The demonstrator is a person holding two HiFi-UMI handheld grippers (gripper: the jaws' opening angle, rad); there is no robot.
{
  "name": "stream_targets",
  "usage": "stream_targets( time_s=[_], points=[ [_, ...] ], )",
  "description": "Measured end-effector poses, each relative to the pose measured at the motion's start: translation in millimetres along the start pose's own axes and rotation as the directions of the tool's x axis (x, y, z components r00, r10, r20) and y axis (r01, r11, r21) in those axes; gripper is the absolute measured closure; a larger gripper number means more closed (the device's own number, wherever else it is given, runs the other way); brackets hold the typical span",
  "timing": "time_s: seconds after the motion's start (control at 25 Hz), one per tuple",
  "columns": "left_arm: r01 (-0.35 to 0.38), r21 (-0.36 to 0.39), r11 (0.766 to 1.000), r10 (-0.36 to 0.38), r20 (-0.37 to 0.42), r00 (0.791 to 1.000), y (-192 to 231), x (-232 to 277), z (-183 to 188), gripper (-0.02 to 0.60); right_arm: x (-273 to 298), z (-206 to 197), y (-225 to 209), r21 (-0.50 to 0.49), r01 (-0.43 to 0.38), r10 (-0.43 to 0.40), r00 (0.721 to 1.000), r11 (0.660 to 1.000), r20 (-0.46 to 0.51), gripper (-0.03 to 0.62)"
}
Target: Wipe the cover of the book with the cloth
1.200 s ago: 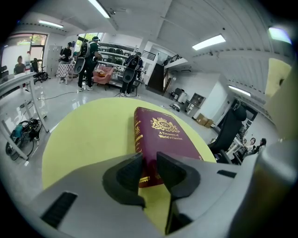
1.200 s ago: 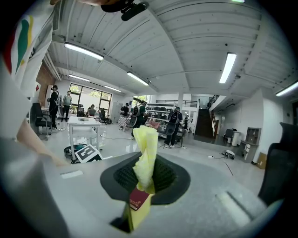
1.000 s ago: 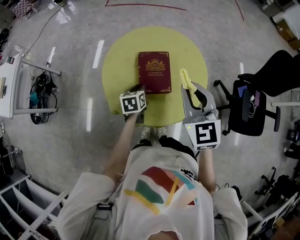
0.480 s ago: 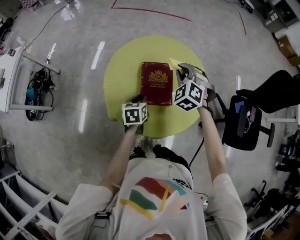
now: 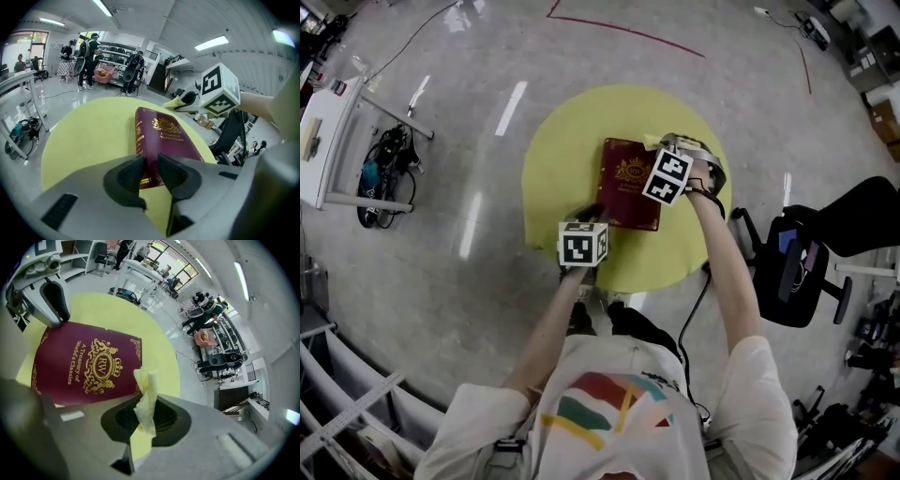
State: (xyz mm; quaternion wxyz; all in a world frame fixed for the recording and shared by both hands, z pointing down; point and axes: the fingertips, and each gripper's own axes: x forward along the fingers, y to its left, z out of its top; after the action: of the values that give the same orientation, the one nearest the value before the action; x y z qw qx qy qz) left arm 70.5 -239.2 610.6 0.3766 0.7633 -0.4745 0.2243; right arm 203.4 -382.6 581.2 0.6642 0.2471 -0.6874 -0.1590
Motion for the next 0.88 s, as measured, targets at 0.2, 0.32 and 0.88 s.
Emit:
stream_targets(
  time_s=[0.2, 0.32, 0.88],
  points=[
    [0.002, 0.004, 1.000, -0.002, 0.000, 1.000, 0, 1, -1, 0.483, 14, 3, 3, -0.040, -0.061, 0.060, 0.998, 0.997, -0.033, 0.566],
    [0.006, 0.001, 1.000, -0.006, -0.001, 1.000, 1, 0, 0, 0.483, 16, 9, 8, -0.073, -0.091, 0.089, 0.995, 0.993, -0.036, 0.566],
    [0.019, -0.004, 1.000, -0.019, 0.004, 1.000, 1, -1, 1, 0.483, 10, 11, 43, -0.101, -0.214, 0.208, 0.976, 0.972, -0.061, 0.566]
  ],
)
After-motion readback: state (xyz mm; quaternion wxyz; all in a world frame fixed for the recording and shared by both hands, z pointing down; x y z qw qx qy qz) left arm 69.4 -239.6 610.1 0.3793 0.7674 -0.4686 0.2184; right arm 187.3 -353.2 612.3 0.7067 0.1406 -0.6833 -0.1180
